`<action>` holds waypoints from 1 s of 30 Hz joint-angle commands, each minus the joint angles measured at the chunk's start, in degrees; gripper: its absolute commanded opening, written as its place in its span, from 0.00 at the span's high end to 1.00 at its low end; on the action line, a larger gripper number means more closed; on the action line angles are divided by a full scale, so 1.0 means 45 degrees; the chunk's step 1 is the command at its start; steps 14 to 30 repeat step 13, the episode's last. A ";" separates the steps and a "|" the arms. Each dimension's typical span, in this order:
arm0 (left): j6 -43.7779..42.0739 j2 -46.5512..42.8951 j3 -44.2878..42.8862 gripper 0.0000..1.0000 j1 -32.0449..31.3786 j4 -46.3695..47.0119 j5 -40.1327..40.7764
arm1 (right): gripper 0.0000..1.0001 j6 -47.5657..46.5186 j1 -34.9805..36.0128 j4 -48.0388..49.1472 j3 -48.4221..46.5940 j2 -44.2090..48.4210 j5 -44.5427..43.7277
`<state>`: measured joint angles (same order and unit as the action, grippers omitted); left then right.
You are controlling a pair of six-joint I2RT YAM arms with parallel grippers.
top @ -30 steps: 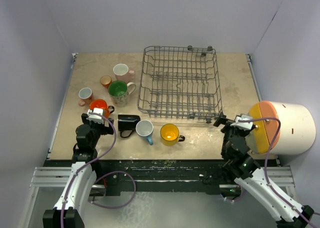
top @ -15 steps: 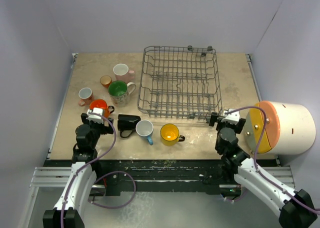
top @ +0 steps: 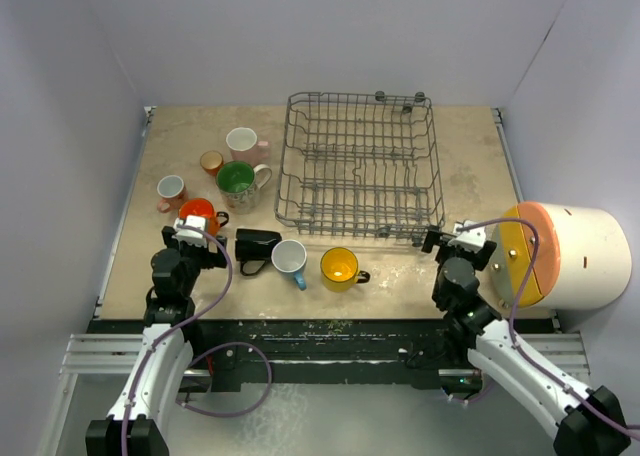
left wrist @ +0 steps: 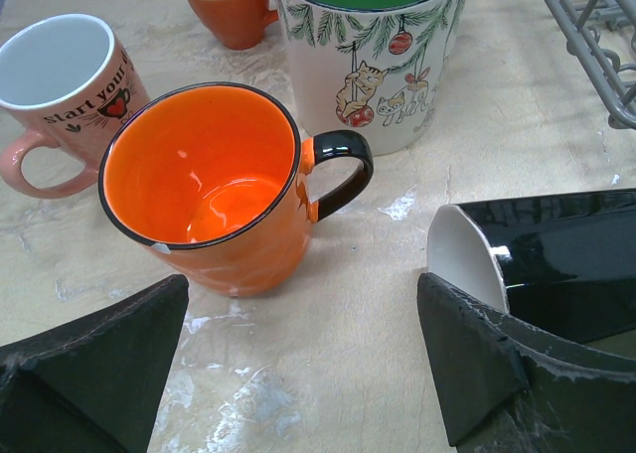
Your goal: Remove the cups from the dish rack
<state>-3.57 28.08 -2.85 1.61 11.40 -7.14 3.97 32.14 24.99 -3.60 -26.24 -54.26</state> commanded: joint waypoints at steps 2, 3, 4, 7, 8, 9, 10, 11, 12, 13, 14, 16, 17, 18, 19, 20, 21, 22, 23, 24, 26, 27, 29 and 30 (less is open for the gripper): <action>0.0259 -0.0026 -0.0139 0.01 0.0034 0.0709 0.0076 | 0.00 0.0107 -0.0547 0.0589 -0.0257 -0.0047 0.0611; 0.0266 -0.0023 -0.0137 0.01 0.0034 0.0709 0.0081 | 0.00 0.0096 -0.0561 0.0492 -0.0224 0.0116 0.0646; 0.0267 -0.0018 -0.0134 0.01 0.0034 0.0709 0.0082 | 0.00 0.0037 -0.0570 0.0392 -0.0203 0.0285 0.0836; 0.0251 0.0001 -0.0141 0.01 0.0034 0.0738 0.0082 | 0.00 -0.0176 -0.0563 0.0289 -0.0150 0.0610 0.1157; 0.0238 0.0044 -0.0137 0.01 0.0034 0.0762 0.0082 | 0.00 -0.0163 -0.0563 0.0298 -0.0157 0.0559 0.1159; 0.0234 0.0084 -0.0146 0.01 0.0034 0.0791 0.0082 | 0.00 -0.0150 -0.0568 0.0334 -0.0180 0.0484 0.1164; 0.0246 0.0132 -0.0157 0.01 0.0034 0.0815 0.0079 | 0.00 -0.0175 -0.0559 0.0358 -0.0207 0.0380 0.1175; 0.0237 0.0169 -0.0153 0.01 0.0034 0.0825 0.0072 | 0.00 -0.0163 -0.0577 0.0383 -0.0213 0.0306 0.1176; 0.0239 0.0155 -0.0163 0.01 0.0034 0.0812 0.0064 | 0.00 -0.0177 -0.0572 0.0405 -0.0231 0.0260 0.1178; 0.0241 0.0088 -0.0157 0.01 0.0034 0.0776 0.0080 | 0.00 -0.0178 -0.0576 0.0415 -0.0227 0.0274 0.1195; 0.0241 0.0088 -0.0157 0.01 0.0034 0.0776 0.0080 | 0.00 -0.0178 -0.0576 0.0415 -0.0227 0.0274 0.1195; 0.0241 0.0088 -0.0157 0.01 0.0034 0.0776 0.0080 | 0.00 -0.0178 -0.0576 0.0415 -0.0227 0.0274 0.1195; 0.0241 0.0088 -0.0157 0.01 0.0034 0.0776 0.0080 | 0.00 -0.0178 -0.0576 0.0415 -0.0227 0.0274 0.1195; 0.0241 0.0088 -0.0157 0.01 0.0034 0.0776 0.0080 | 0.00 -0.0178 -0.0576 0.0415 -0.0227 0.0274 0.1195; 0.0241 0.0088 -0.0157 0.01 0.0034 0.0776 0.0080 | 0.00 -0.0178 -0.0576 0.0415 -0.0227 0.0274 0.1195; 0.0241 0.0088 -0.0157 0.01 0.0034 0.0776 0.0080 | 0.00 -0.0178 -0.0576 0.0415 -0.0227 0.0274 0.1195; 0.0241 0.0088 -0.0157 0.01 0.0034 0.0776 0.0080 | 0.00 -0.0178 -0.0576 0.0415 -0.0227 0.0274 0.1195; 0.0241 0.0088 -0.0157 0.01 0.0034 0.0776 0.0080 | 0.00 -0.0178 -0.0576 0.0415 -0.0227 0.0274 0.1195; 0.0241 0.0088 -0.0157 0.01 0.0034 0.0776 0.0080 | 0.00 -0.0178 -0.0576 0.0415 -0.0227 0.0274 0.1195; 0.0241 0.0088 -0.0157 0.01 0.0034 0.0776 0.0080 | 0.00 -0.0178 -0.0576 0.0415 -0.0227 0.0274 0.1195; 0.0241 0.0088 -0.0157 0.01 0.0034 0.0776 0.0080 | 0.00 -0.0178 -0.0576 0.0415 -0.0227 0.0274 0.1195; 0.0241 0.0088 -0.0157 0.01 0.0034 0.0776 0.0080 | 0.00 -0.0178 -0.0576 0.0415 -0.0227 0.0274 0.1195; 0.0241 0.0088 -0.0157 0.01 0.0034 0.0776 0.0080 | 0.00 -0.0178 -0.0576 0.0415 -0.0227 0.0274 0.1195; 0.0241 0.0088 -0.0157 0.01 0.0034 0.0776 0.0080 | 0.00 -0.0178 -0.0576 0.0415 -0.0227 0.0274 0.1195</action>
